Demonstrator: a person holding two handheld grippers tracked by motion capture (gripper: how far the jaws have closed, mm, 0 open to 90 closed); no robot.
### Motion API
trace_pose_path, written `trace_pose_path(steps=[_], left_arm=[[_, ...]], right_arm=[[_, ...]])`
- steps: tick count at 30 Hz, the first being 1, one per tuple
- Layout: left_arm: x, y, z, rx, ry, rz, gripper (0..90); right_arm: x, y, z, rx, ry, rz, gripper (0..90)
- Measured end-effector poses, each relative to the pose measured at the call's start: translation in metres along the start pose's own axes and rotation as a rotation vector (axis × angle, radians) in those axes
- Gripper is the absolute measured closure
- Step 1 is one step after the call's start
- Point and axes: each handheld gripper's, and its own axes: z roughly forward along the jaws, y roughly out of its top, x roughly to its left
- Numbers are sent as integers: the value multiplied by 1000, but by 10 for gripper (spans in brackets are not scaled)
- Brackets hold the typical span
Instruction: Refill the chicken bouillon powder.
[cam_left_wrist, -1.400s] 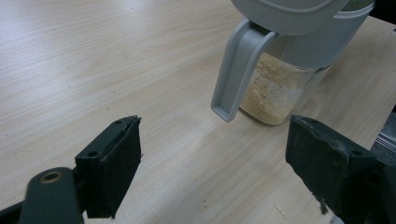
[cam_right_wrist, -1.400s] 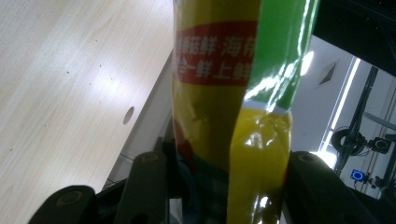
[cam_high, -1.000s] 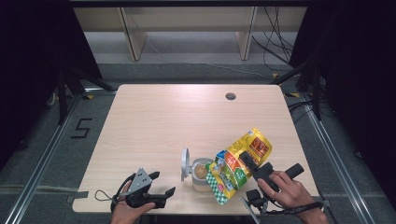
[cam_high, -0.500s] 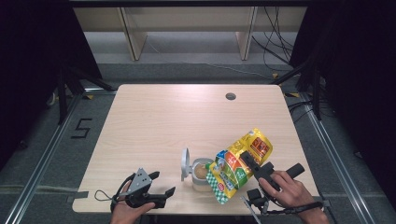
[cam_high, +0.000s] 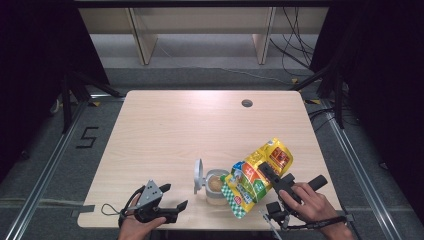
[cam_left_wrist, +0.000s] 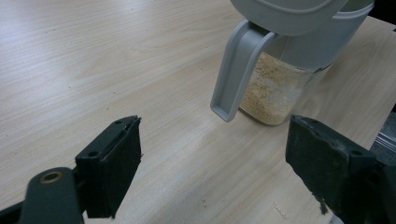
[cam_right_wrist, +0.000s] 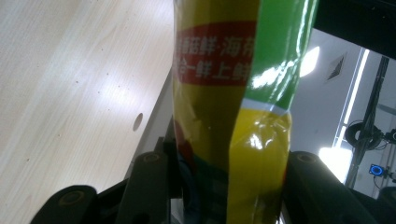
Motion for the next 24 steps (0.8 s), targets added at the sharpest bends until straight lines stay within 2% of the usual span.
trace_pose_path(steps=[1, 2, 5, 6, 7, 8, 10, 11, 12, 13, 15, 17, 18, 19, 20, 22, 23, 24], left_arm=[[0, 0, 0, 0, 0, 0, 180], [-1, 0, 0, -4, 1, -4, 180], [-1, 0, 0, -8, 1, -9, 180], [-1, 0, 0, -8, 0, -8, 180], [-1, 0, 0, -8, 0, -8, 180], [0, 0, 0, -2, 0, -2, 180], [-1, 0, 1, -7, 0, -9, 180], [0, 0, 0, 0, 2, 2, 180], [-1, 0, 0, -9, 0, -10, 180], [-1, 0, 0, -8, 1, -9, 180], [0, 0, 0, -2, 0, -2, 180], [0, 0, 0, -1, 0, -3, 180], [0, 0, 0, -2, 0, -3, 180], [-1, 0, 0, -5, 1, -5, 180], [-1, 0, 0, -4, 0, -3, 180], [0, 0, -1, -2, 1, 1, 180], [0, 0, 0, -1, 2, -1, 180], [0, 0, 0, -1, 2, -1, 180]], right_arm=[[0, 0, 0, 0, 0, 0, 650], [1, -1, 1, -26, -19, 12, 650], [1, -3, -1, -25, -8, 34, 650], [-2, -3, 0, -49, -6, 17, 650], [-2, -3, 0, -49, -6, 17, 650], [-1, -5, -1, -57, -6, 64, 651], [-1, -5, -1, -62, -5, 66, 651], [2, -5, 0, -56, 19, 100, 651], [1, -6, 0, -64, 3, 90, 651], [2, -8, 1, -73, 25, 106, 651], [5, -10, 1, -87, 47, 170, 653], [5, -10, 1, -95, 46, 182, 654], [7, -11, 2, -99, 55, 216, 654], [6, -12, 3, -117, 50, 204, 656], [8, -12, 3, -112, 68, 240, 656], [8, -13, 5, -144, 65, 244, 659], [11, -14, 6, -167, 77, 289, 663], [11, -14, 6, -167, 77, 289, 663]])
